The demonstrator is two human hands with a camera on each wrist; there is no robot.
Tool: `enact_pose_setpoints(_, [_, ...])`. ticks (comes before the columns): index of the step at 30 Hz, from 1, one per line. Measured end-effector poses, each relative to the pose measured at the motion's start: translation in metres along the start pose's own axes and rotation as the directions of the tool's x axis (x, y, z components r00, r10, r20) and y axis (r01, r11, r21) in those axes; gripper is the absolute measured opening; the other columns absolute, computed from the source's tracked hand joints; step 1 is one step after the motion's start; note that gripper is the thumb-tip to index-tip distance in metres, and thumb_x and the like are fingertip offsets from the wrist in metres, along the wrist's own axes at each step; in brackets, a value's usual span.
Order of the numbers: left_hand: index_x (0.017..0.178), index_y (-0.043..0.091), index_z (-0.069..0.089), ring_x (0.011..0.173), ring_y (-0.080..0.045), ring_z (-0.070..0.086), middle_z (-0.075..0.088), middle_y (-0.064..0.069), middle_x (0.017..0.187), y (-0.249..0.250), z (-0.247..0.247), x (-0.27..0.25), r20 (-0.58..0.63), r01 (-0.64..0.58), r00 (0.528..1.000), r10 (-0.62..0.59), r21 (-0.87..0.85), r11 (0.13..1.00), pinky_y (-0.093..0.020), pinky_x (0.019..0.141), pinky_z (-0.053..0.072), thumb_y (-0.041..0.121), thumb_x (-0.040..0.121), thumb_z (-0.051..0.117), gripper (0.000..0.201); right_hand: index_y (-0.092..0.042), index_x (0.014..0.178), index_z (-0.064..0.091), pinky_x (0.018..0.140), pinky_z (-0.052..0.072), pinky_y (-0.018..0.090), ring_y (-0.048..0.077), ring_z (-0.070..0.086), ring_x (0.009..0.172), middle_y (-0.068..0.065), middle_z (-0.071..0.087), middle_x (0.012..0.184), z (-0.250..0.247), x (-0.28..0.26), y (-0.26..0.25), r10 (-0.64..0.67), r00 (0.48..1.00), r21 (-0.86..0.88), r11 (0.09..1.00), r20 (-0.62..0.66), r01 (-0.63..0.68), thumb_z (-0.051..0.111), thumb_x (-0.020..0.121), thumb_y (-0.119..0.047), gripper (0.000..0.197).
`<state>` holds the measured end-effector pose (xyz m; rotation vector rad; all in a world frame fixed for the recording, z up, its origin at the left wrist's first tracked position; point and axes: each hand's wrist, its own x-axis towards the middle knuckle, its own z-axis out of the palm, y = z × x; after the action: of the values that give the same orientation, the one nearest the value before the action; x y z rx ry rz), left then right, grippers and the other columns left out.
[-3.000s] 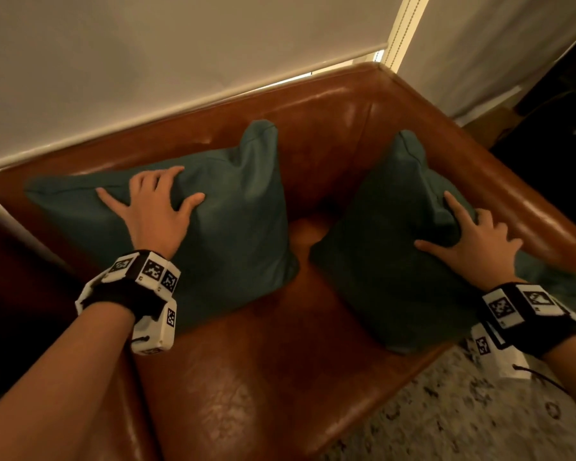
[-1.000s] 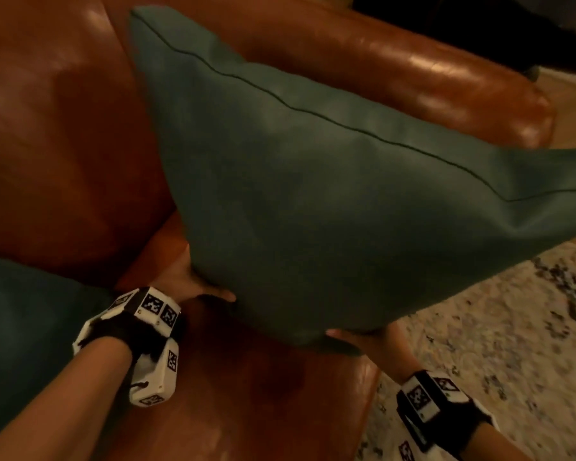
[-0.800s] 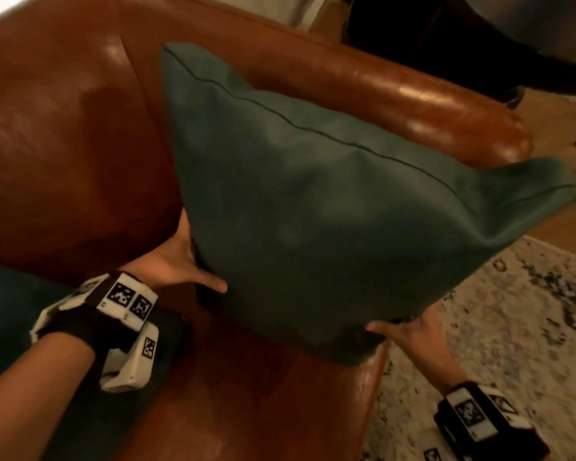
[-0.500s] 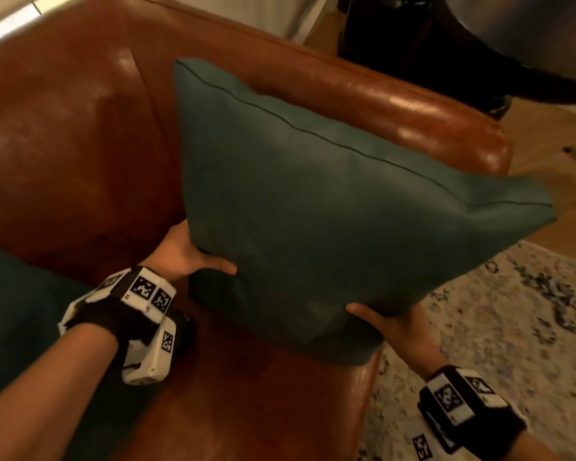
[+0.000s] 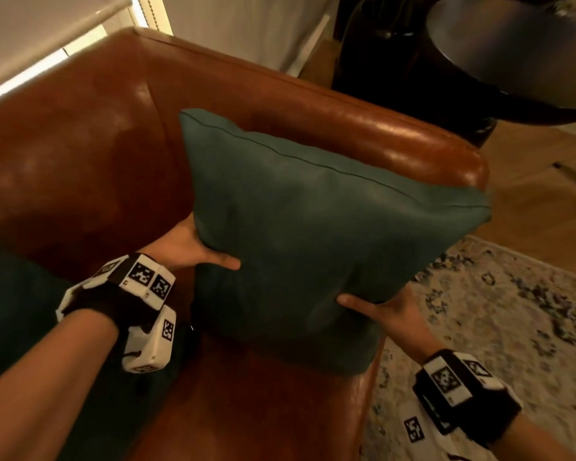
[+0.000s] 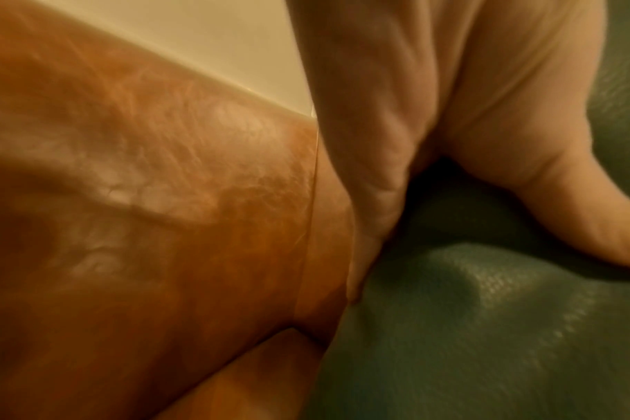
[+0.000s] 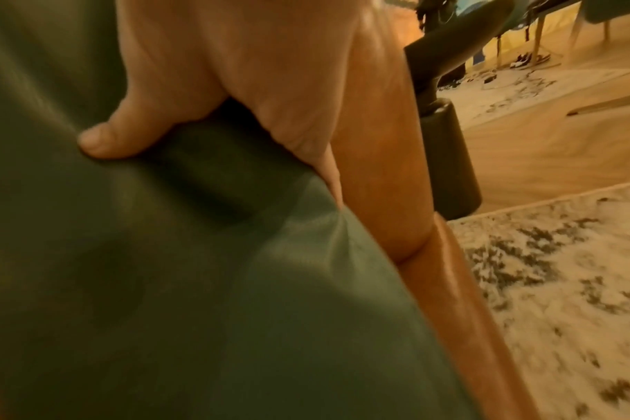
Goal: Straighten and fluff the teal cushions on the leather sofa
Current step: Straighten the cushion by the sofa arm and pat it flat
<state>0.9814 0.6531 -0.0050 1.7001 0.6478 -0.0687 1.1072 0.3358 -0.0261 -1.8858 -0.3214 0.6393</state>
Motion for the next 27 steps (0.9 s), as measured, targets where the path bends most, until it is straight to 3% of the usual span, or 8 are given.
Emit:
enact_pose_setpoints(5, [0.148, 0.032, -0.001, 0.124, -0.003, 0.036, 0.033, 0.016, 0.134, 0.013, -0.006, -0.002, -0.059, -0.057, 0.997, 0.053, -0.066, 0.996, -0.029, 0.103, 0.034, 0.048, 0.013, 0.092, 0.164, -0.040, 0.143, 0.010, 0.098, 0.041, 0.014, -0.016, 0.041, 0.117, -0.025, 0.037, 0.136, -0.013, 0.005, -0.015, -0.051, 0.999, 0.082, 0.995, 0.003, 0.051, 0.091, 0.041, -0.040, 0.130])
enact_pose_setpoints(10, [0.140, 0.034, 0.013, 0.129, -0.012, 0.041, 0.042, 0.015, 0.129, 0.015, 0.003, 0.000, -0.145, -0.105, 0.983, 0.109, 0.032, 0.994, -0.039, 0.108, 0.036, 0.066, 0.018, 0.086, 0.145, -0.025, 0.140, 0.034, 0.106, 0.044, 0.038, 0.006, 0.050, 0.125, -0.010, 0.050, 0.138, 0.004, 0.004, -0.015, -0.064, 0.994, 0.033, 0.997, -0.091, 0.068, 0.092, 0.044, -0.051, 0.115])
enact_pose_setpoints(15, [0.146, 0.029, -0.022, 0.145, -0.016, 0.000, -0.004, -0.003, 0.158, 0.048, -0.020, -0.019, -0.256, -0.113, 0.949, 0.186, 0.272, 0.955, -0.040, 0.119, 0.007, 0.056, 0.065, 0.071, 0.126, -0.050, 0.144, -0.009, 0.111, 0.028, 0.042, 0.008, 0.023, 0.139, -0.013, 0.012, 0.157, -0.048, -0.020, -0.067, -0.052, 0.996, 0.065, 0.996, -0.066, 0.056, 0.083, 0.051, -0.058, 0.131])
enact_pose_setpoints(17, [0.150, 0.024, -0.011, 0.145, -0.018, -0.005, -0.006, -0.006, 0.159, 0.076, -0.036, -0.019, -0.420, -0.260, 0.796, 0.436, 0.414, 0.873, -0.034, 0.116, 0.002, 0.044, 0.086, 0.058, 0.096, -0.049, 0.145, -0.011, 0.113, 0.018, 0.044, 0.006, 0.010, 0.142, -0.016, 0.000, 0.157, -0.064, -0.024, -0.099, -0.258, 0.948, -0.079, 0.966, -0.188, 0.247, 0.064, 0.066, -0.070, 0.111])
enact_pose_setpoints(19, [0.151, 0.018, 0.011, 0.145, -0.026, 0.000, 0.005, -0.008, 0.159, 0.100, -0.047, -0.005, -0.311, -0.355, 0.699, 0.643, 0.631, 0.690, -0.037, 0.115, 0.003, 0.022, 0.097, 0.050, 0.068, -0.037, 0.150, 0.007, 0.115, 0.008, 0.052, 0.010, 0.006, 0.145, -0.011, 0.012, 0.157, -0.071, -0.010, -0.121, -0.515, 0.851, -0.489, 0.772, -0.104, 0.407, 0.041, 0.079, -0.072, 0.085])
enact_pose_setpoints(22, [0.148, 0.017, 0.025, 0.143, -0.039, 0.012, 0.022, -0.014, 0.155, 0.108, -0.058, 0.025, 0.033, -0.348, 0.836, 0.548, 0.805, 0.481, -0.052, 0.113, 0.012, 0.011, 0.095, 0.051, 0.060, -0.024, 0.140, 0.041, 0.113, 0.012, 0.057, 0.022, 0.024, 0.140, 0.001, 0.045, 0.143, -0.068, 0.023, -0.136, -0.395, 0.904, -0.865, 0.385, 0.161, 0.323, 0.015, 0.083, -0.074, 0.080])
enact_pose_setpoints(24, [0.139, 0.012, 0.043, 0.131, -0.041, 0.037, 0.046, -0.018, 0.139, 0.105, -0.060, 0.031, 0.090, -0.347, 0.863, 0.498, 0.821, 0.454, -0.049, 0.109, 0.026, 0.012, 0.092, 0.057, 0.049, -0.022, 0.117, 0.059, 0.099, 0.034, 0.045, 0.022, 0.042, 0.120, 0.001, 0.061, 0.117, -0.068, 0.030, -0.132, -0.308, 0.930, -0.887, 0.344, 0.202, 0.307, 0.020, 0.082, -0.075, 0.074])
enact_pose_setpoints(27, [0.109, 0.007, 0.064, 0.098, -0.037, 0.052, 0.064, -0.015, 0.107, 0.110, -0.056, 0.021, -0.019, -0.335, 0.777, 0.629, 0.834, 0.439, -0.036, 0.088, 0.033, 0.010, 0.086, 0.065, 0.024, -0.021, 0.084, 0.056, 0.080, 0.032, 0.036, 0.018, 0.046, 0.093, -0.007, 0.052, 0.087, -0.072, 0.031, -0.124, -0.460, 0.860, -0.808, 0.409, 0.220, 0.425, 0.042, 0.083, -0.056, 0.037])
